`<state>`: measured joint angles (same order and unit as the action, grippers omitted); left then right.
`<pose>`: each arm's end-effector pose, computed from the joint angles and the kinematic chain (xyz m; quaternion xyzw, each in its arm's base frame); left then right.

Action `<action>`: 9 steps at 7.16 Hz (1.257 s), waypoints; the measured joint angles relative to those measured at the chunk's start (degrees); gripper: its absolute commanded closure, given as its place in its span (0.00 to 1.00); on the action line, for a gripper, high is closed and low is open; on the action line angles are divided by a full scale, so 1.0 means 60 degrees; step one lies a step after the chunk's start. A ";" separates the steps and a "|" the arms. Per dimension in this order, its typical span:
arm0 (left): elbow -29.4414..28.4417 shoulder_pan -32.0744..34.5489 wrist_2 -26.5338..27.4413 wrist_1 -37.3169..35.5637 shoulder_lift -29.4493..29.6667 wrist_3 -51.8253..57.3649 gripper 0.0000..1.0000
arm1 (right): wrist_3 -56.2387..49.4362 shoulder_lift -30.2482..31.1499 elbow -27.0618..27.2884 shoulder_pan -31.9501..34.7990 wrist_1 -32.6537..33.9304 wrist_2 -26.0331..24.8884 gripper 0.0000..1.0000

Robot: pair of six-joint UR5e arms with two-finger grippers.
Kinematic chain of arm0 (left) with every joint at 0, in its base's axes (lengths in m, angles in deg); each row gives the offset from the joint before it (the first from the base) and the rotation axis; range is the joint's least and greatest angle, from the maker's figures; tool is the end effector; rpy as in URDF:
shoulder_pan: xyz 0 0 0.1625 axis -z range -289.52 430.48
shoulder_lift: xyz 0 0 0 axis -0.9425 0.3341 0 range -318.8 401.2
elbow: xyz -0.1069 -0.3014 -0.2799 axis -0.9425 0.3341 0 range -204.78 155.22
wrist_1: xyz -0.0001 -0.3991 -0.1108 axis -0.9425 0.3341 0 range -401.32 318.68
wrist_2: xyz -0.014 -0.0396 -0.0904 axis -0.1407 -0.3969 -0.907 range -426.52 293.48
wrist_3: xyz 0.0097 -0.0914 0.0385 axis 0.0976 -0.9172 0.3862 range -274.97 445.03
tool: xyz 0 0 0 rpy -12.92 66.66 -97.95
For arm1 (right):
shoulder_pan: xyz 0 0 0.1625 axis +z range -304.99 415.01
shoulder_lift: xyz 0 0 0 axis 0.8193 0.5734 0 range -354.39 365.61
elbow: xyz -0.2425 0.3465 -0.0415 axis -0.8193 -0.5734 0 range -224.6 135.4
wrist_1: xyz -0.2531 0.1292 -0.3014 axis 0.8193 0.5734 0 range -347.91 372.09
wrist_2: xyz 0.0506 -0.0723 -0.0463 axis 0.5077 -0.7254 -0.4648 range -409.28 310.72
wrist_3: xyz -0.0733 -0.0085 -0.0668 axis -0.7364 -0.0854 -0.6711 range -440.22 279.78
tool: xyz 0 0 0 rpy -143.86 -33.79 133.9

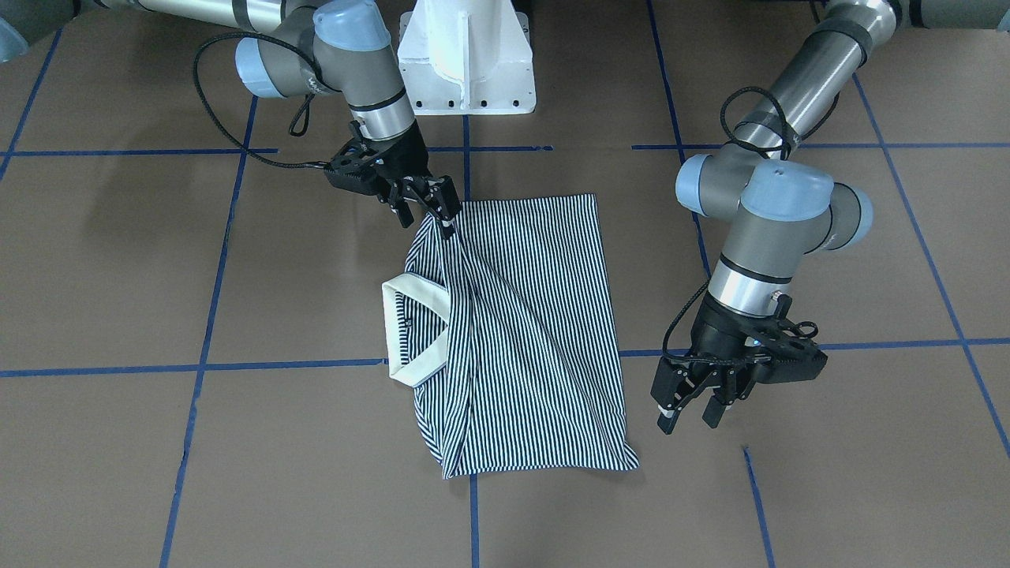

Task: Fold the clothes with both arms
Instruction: 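Pull the collar toward the robot with the right gripper while the left arm withdraws, then lower the left gripper to the shirt edge nearest the robot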

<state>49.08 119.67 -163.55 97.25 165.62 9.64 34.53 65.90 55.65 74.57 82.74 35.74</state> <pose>0.3938 -0.6413 0.3372 0.2471 0.4939 -0.2153 0.8054 -0.5624 -0.3504 0.2446 0.0152 -0.4956 0.3472 0.7960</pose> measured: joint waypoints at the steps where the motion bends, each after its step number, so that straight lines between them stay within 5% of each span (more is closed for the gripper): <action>1: 0.0035 0.0011 -0.0262 0.0016 0.0023 -0.0005 0.25 | 0.0530 0.0015 -0.0088 -0.0282 0.0005 -0.0107 0.19; 3: 0.0071 0.0059 -0.0672 0.0040 0.0066 -0.0396 0.25 | 0.1001 0.0081 -0.0208 -0.0697 0.0126 -0.0213 0.23; 4: 0.0087 0.0070 -0.0750 0.0054 0.0107 -0.0611 0.25 | 0.1191 0.0082 -0.0226 -0.0793 0.0325 -0.0229 0.38; 5: 0.0109 0.0074 -0.0777 0.0061 0.0114 -0.0729 0.25 | 0.1318 0.0074 -0.0241 -0.0844 0.0447 -0.0236 0.82; 6: 0.0192 0.0082 -0.0787 0.0063 0.0081 -0.0790 0.25 | 0.1371 0.0054 -0.0251 -0.0857 0.0501 -0.0238 1.00; 9: 0.0556 0.0092 -0.0791 0.0065 -0.0085 -0.0823 0.25 | 0.1362 0.0014 -0.0310 -0.0864 0.0525 -0.0227 1.00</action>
<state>52.41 120.22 -168.30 97.64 165.11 4.71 42.70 65.99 53.79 69.39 85.89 34.37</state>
